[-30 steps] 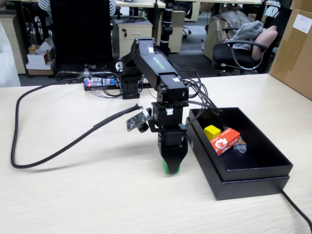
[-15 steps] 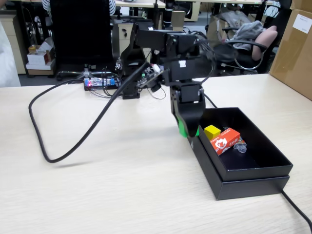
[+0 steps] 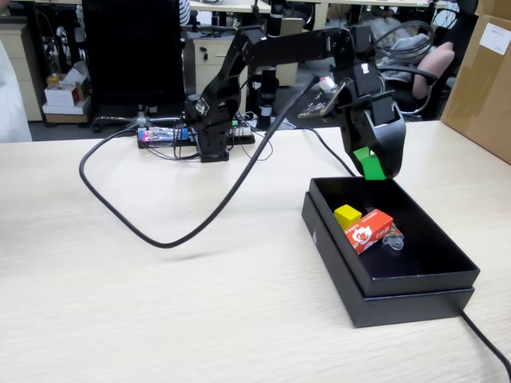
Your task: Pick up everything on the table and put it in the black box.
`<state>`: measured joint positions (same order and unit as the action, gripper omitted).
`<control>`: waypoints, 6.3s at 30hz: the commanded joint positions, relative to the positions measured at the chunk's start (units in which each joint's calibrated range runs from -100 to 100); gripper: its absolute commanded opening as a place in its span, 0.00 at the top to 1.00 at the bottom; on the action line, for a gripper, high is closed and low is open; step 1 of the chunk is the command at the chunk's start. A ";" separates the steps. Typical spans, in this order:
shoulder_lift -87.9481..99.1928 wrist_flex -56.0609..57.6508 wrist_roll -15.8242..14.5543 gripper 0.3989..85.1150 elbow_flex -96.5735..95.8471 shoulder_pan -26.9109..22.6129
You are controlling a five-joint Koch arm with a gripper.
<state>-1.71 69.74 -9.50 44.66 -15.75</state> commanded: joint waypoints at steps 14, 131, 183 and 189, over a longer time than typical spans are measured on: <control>-10.17 -0.41 4.69 0.82 0.67 0.63; 89.89 -80.49 7.91 0.41 -140.12 15.43; 90.12 -80.49 7.47 0.42 -140.49 15.58; 90.12 -80.49 7.47 0.42 -140.49 15.58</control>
<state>88.47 -11.43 -1.83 -94.98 -0.17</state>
